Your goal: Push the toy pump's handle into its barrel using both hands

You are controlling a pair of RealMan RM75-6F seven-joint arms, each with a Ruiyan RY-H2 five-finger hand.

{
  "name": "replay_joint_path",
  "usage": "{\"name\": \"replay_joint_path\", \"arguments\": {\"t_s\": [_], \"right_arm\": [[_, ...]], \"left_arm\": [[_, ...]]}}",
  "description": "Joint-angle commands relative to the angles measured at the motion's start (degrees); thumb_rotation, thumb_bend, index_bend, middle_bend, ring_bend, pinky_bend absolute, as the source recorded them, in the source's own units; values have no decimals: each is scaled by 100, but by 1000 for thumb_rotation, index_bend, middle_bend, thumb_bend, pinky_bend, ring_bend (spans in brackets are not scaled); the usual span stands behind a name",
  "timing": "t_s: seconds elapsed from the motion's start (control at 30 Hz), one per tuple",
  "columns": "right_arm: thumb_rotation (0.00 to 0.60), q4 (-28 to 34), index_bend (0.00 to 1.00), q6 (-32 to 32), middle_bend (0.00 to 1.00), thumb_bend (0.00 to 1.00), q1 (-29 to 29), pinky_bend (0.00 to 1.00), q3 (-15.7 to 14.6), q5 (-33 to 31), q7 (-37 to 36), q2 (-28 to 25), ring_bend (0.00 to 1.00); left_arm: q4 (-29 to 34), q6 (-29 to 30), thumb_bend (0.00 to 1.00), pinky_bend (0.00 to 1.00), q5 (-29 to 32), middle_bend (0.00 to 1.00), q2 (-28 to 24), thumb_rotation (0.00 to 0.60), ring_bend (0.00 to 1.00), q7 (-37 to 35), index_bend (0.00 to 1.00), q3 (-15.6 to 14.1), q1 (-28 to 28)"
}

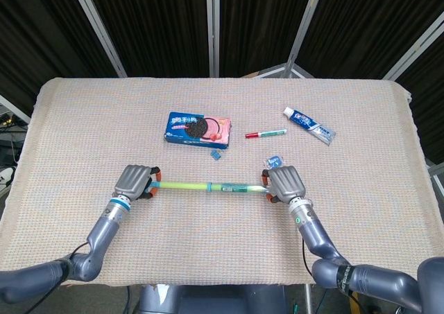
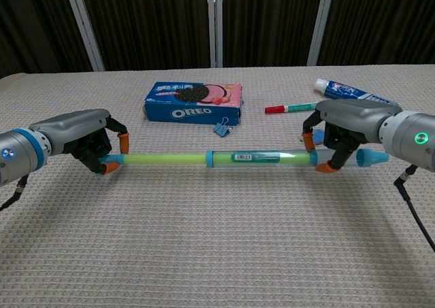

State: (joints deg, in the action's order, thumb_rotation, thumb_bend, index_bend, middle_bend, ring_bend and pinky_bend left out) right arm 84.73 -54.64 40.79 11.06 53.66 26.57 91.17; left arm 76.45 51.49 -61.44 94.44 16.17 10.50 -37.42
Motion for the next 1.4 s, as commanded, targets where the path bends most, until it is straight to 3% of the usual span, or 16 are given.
{"name": "replay_joint_path", "arguments": {"t_s": [0.03,0.73,0.8,0.83,0.9,0.97,1.13,1.4], "right_arm": [[600,-18,658,10,1000,498,41,1000,10,-37,29,51,1000],[600,-89,657,-93,1000,497,272,1000,39,-242,213,399,1000],[600,-85,611,-88,1000,443,269,1000,24,-238,194,383,1000],[600,-82,532,-84,1000,345,263,1000,14,-230,180,369,1000],[600,-69,343,-87,1000,122,245,1000,-15,-227,180,307,1000],[600,-39,185,-133,1000,0,219,1000,-33,-187,172,249,1000],[600,193,63,-293,1000,0,76,1000,-104,30,51,-31,1000],[600,832,49,-872,981,0,-410,1000,-312,905,-471,-905,997]], "left_arm": [[10,-14,460,1000,42,916,41,600,872,23,733,20,-41],[-26,31,479,1000,115,916,317,600,872,-22,707,26,-239],[-54,70,440,1000,73,916,319,600,872,-60,568,13,-229],[-59,75,396,1000,60,916,312,600,872,-94,476,7,-220],[-49,95,228,1000,18,914,262,600,872,-191,160,-7,-185],[-31,133,151,1000,-29,907,203,600,872,-261,21,-22,-147],[120,310,111,1000,-138,895,-61,600,872,-390,0,-56,-4],[541,843,111,989,-475,840,-848,600,830,-734,0,-109,399]]}}
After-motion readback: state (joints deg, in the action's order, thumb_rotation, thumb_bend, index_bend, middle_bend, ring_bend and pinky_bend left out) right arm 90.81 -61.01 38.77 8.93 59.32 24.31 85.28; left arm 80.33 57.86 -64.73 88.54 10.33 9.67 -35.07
